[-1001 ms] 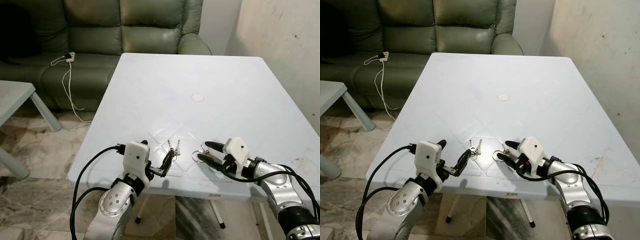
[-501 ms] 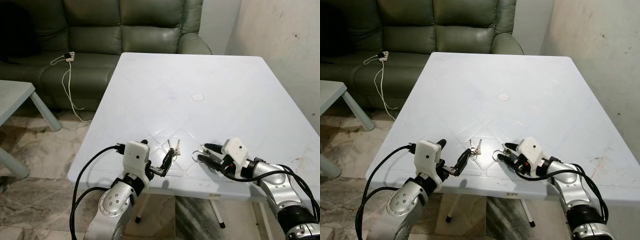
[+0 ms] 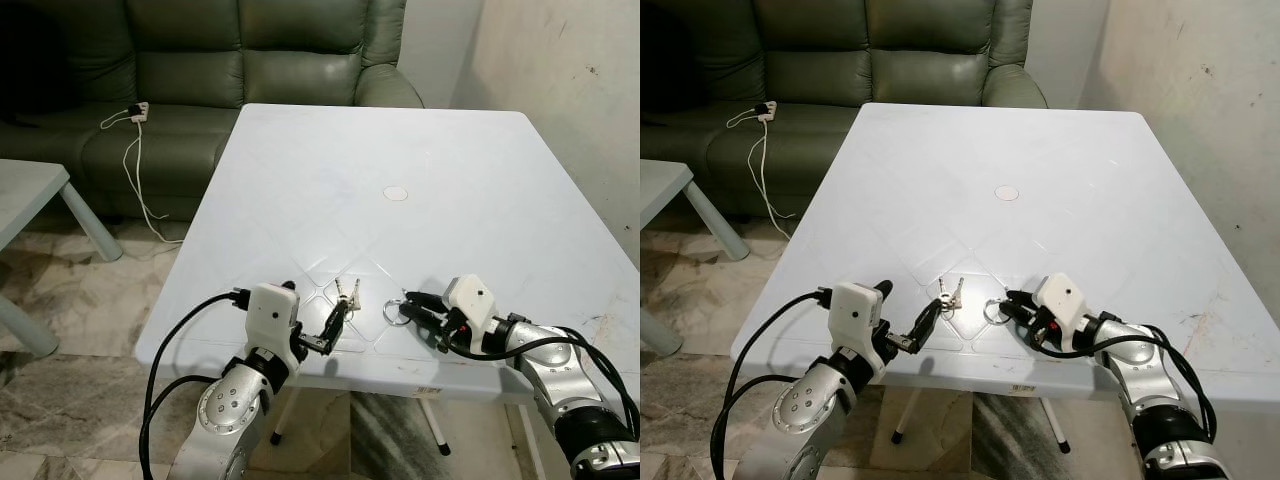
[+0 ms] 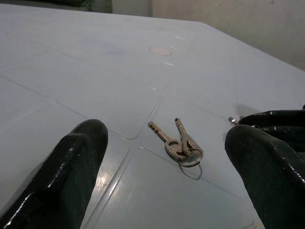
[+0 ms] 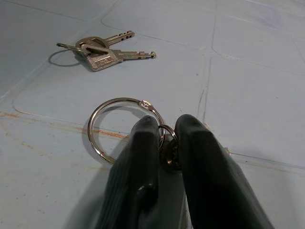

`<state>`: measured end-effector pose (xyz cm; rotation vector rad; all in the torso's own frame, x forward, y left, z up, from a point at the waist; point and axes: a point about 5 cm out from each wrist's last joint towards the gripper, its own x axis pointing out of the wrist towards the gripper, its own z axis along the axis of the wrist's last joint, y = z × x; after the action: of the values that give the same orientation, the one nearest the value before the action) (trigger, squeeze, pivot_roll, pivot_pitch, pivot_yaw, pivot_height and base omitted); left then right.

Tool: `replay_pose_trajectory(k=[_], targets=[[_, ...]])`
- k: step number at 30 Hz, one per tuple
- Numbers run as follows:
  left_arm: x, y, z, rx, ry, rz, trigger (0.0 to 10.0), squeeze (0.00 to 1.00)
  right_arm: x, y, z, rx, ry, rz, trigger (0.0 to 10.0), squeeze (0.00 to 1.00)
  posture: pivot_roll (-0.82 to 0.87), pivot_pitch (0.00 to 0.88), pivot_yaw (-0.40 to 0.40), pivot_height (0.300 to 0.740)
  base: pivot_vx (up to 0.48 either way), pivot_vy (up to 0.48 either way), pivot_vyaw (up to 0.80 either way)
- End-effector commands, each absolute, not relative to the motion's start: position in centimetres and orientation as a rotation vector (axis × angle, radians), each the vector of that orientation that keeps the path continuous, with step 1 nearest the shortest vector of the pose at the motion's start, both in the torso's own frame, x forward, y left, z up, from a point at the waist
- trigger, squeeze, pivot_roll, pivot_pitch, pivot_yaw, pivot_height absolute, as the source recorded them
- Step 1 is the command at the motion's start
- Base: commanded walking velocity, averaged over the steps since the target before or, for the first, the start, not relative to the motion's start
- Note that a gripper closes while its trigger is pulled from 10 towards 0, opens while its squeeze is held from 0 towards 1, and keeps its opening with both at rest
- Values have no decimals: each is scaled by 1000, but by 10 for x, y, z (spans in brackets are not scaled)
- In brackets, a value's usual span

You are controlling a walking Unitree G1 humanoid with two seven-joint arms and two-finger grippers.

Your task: Hang keys on a hook

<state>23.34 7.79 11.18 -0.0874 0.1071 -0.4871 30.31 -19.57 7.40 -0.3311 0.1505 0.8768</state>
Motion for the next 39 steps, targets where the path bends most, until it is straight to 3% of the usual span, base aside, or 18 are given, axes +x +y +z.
replay_pose_trajectory(k=[1, 2, 19, 22, 28, 31, 32, 33, 34, 37, 39], targets=[[232, 77, 116, -91, 97, -487, 10000, 0, 303, -200, 74, -337, 168, 882, 4431, 0, 40, 53, -49, 740, 0, 0, 0], [232, 77, 116, -91, 97, -487, 10000, 0, 303, -201, 74, -337, 169, 880, 0, 0, 41, 53, -49, 740, 0, 0, 0], [233, 76, 116, -90, 97, -486, 10000, 0, 310, -203, 86, -268, 89, 846, 0, 0, 42, 37, -49, 740, 0, 0, 0], [233, 75, 116, -92, 96, -486, 10000, 0, 314, -203, 93, -190, 47, 826, 0, 0, 42, 37, -49, 740, 0, 0, 0], [233, 75, 116, -91, 94, -487, 10000, 0, 329, -201, 115, 182, -60, 718, 0, 0, 42, 33, -47, 740, 0, 0, 0], [233, 75, 116, -90, 94, -487, 10000, 0, 332, -199, 120, 259, -80, 687, 0, 0, 42, 33, -47, 740, 0, 0, 0], [233, 75, 116, -90, 94, -487, 10000, 0, 333, -198, 120, 212, -74, 671, 2431, 0, 42, 33, -47, 740, 0, 0, 0], [234, 76, 116, -89, 94, -487, 10000, 0, 334, -197, 117, 74, -50, 643, 10000, 0, 39, 39, -45, 740, 0, 0, 0], [234, 76, 117, -90, 94, -485, 10000, 0, 336, -198, 112, -37, -18, 585, 10000, 0, 38, 40, -45, 740, 0, 0, 0], [234, 75, 117, -92, 94, -485, 10000, 0, 344, -207, 113, 251, 35, 476, 10000, 0, 40, 42, -46, 740, 0, 0, 0], [234, 75, 117, -92, 94, -484, 10000, 0, 341, -206, 114, 195, 22, 512, 10000, 0, 38, 45, -46, 740, 0, 0, 0]])
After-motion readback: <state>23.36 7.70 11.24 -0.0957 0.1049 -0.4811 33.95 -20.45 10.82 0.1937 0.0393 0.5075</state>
